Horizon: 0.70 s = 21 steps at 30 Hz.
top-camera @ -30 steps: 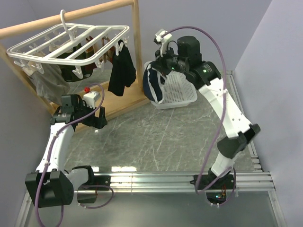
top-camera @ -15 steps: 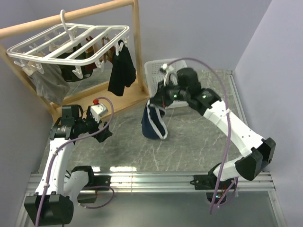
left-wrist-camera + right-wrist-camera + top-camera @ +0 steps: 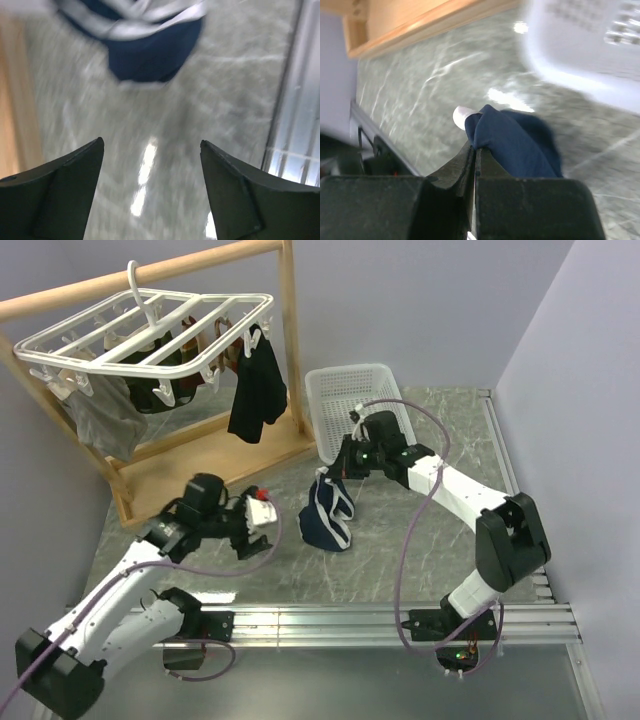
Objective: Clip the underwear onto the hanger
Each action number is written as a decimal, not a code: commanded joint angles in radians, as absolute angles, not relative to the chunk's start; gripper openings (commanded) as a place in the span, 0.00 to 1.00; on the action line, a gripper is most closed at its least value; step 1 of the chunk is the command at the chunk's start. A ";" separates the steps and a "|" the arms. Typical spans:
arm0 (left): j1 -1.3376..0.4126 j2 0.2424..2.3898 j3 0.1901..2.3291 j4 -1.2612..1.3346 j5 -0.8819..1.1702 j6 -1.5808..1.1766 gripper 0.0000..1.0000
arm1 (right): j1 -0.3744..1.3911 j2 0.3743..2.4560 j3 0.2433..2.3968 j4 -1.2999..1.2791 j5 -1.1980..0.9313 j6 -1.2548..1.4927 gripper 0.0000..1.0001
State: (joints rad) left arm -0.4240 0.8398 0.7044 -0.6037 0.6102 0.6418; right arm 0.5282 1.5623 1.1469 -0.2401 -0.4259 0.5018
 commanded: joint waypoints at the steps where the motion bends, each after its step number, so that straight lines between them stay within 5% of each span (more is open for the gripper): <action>1: -0.648 0.851 0.663 -0.372 0.459 0.545 0.80 | 0.476 1.588 1.135 -0.152 -0.420 0.566 0.00; 10: -1.095 1.250 0.756 -0.123 0.128 0.243 0.79 | 0.448 1.571 1.100 -0.153 -0.416 0.558 0.00; 21: -1.195 1.469 0.910 -0.106 -0.067 0.235 0.64 | 0.446 1.594 1.103 -0.156 -0.420 0.571 0.00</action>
State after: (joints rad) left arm -1.1877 1.4208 0.8371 -0.1295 0.0021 0.2630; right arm 0.4515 1.6070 1.0916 -0.1795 -0.4198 0.5610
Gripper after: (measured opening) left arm 0.647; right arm 0.011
